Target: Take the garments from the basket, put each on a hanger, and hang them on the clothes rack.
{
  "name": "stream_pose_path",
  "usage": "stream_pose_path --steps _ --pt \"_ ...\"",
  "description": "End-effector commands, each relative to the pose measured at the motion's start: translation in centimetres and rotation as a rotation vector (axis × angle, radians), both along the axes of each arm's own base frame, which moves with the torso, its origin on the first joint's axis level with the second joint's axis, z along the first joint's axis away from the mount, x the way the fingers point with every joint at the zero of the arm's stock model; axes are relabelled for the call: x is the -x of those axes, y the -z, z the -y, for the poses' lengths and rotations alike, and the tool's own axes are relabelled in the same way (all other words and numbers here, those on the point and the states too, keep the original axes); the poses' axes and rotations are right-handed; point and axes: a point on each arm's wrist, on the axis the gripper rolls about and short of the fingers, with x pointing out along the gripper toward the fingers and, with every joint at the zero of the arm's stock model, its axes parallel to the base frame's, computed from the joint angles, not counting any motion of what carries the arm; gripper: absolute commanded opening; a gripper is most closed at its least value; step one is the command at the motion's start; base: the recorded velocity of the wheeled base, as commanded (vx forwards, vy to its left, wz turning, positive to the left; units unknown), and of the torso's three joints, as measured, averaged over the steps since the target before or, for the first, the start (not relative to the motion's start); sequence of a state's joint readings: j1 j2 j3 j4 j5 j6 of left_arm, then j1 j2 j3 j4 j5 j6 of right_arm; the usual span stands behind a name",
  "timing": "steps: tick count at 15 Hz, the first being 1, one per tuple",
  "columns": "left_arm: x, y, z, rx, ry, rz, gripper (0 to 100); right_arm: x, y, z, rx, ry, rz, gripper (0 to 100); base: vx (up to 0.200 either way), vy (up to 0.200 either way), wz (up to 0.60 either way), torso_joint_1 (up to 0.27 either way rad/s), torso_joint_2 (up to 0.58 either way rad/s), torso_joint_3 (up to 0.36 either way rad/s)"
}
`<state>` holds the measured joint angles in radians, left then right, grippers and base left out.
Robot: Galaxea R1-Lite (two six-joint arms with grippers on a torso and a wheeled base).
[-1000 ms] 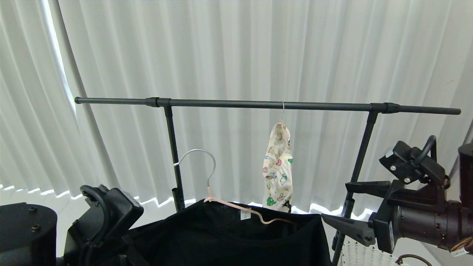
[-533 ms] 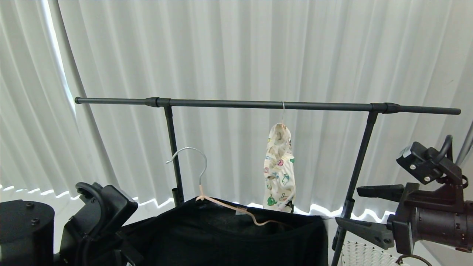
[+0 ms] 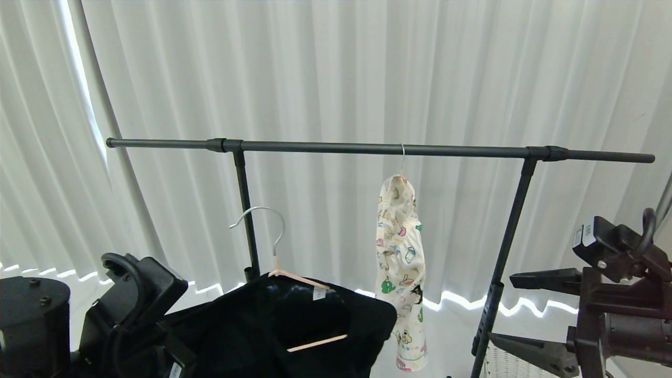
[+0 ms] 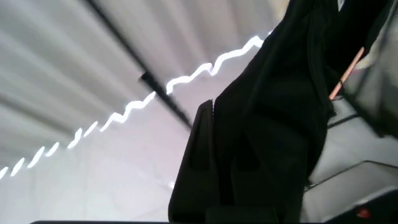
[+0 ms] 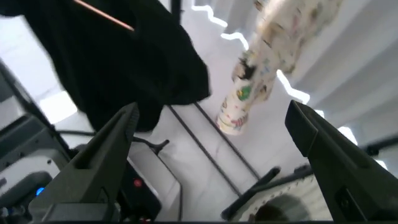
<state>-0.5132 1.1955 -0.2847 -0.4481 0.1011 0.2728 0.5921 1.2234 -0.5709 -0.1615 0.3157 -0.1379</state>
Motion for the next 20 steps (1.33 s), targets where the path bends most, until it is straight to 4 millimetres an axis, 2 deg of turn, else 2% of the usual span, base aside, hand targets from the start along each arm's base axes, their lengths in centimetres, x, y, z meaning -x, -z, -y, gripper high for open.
stream_pose_path --steps 1,2,6,9,13,16,20 --pt "0.6 -0.6 1.2 0.052 0.092 0.034 0 0.2 -0.1 -1.5 0.024 -0.099 0.030 100 0.000 0.000 0.00 0.000 0.00 0.000" --pt "0.9 -1.0 1.9 0.079 0.137 0.065 0 0.5 -0.7 -3.1 0.024 -0.182 0.055 100 0.000 0.000 0.00 0.000 0.00 0.000" --pt "1.5 -1.2 3.2 0.090 0.231 0.079 0 0.6 -2.1 -7.5 0.007 -0.332 0.083 100 0.000 0.000 0.00 0.000 0.00 0.000" --pt "2.2 -1.4 4.0 0.093 0.309 0.092 0 1.2 -1.5 -10.1 0.028 -0.423 0.062 100 0.000 0.000 0.00 0.000 0.00 0.000" --pt "2.2 -2.1 4.2 0.074 0.345 0.197 0 1.2 -0.2 -11.8 0.060 -0.458 0.019 100 0.000 0.000 0.00 0.000 0.00 0.000" --pt "2.2 -2.3 4.2 0.069 0.349 0.213 0 0.7 -0.6 -12.2 0.029 -0.416 -0.029 100 0.000 0.000 0.00 0.000 0.00 0.000" --pt "2.2 -2.5 4.2 0.073 0.349 0.221 0 0.3 0.1 -12.7 0.031 -0.371 -0.090 100 0.000 0.000 0.00 0.000 0.00 0.000"
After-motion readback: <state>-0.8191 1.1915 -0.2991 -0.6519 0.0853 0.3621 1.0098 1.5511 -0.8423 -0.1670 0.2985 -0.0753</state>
